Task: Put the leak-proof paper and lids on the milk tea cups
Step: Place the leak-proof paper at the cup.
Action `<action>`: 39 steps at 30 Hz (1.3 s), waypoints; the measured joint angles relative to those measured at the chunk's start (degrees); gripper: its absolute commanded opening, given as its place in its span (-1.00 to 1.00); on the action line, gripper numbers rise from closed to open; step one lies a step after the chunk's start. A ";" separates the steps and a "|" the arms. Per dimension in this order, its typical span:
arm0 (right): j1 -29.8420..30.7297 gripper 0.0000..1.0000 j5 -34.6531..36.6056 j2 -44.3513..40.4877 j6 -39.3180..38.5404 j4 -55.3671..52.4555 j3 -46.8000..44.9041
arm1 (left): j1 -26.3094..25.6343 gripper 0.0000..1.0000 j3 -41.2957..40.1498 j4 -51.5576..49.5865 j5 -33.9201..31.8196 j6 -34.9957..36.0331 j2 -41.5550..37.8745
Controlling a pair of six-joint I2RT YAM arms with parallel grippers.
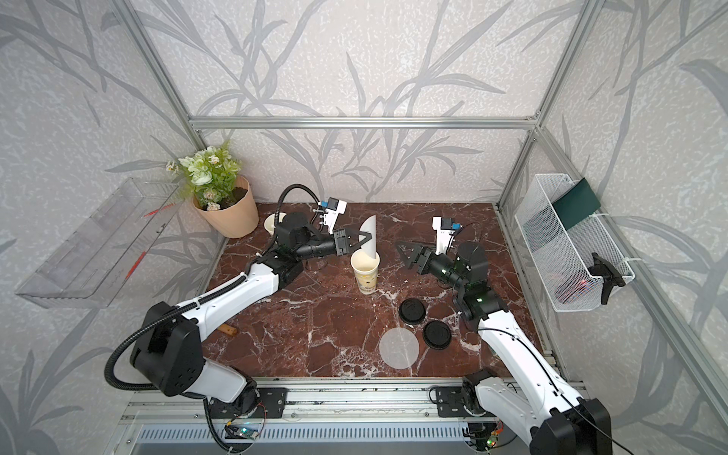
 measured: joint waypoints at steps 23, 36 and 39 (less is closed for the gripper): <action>2.36 1.00 2.71 13.14 -2.71 -3.21 -1.33 | 3.08 -1.00 -1.36 -13.16 -0.07 -1.07 2.19; 13.25 0.98 16.79 20.65 -12.83 -17.31 12.35 | 6.16 -1.00 -4.70 -14.91 0.42 0.24 -0.11; 14.67 0.98 19.34 22.36 -14.29 -19.23 14.10 | 6.45 -1.00 -5.11 -15.56 0.81 0.31 -0.11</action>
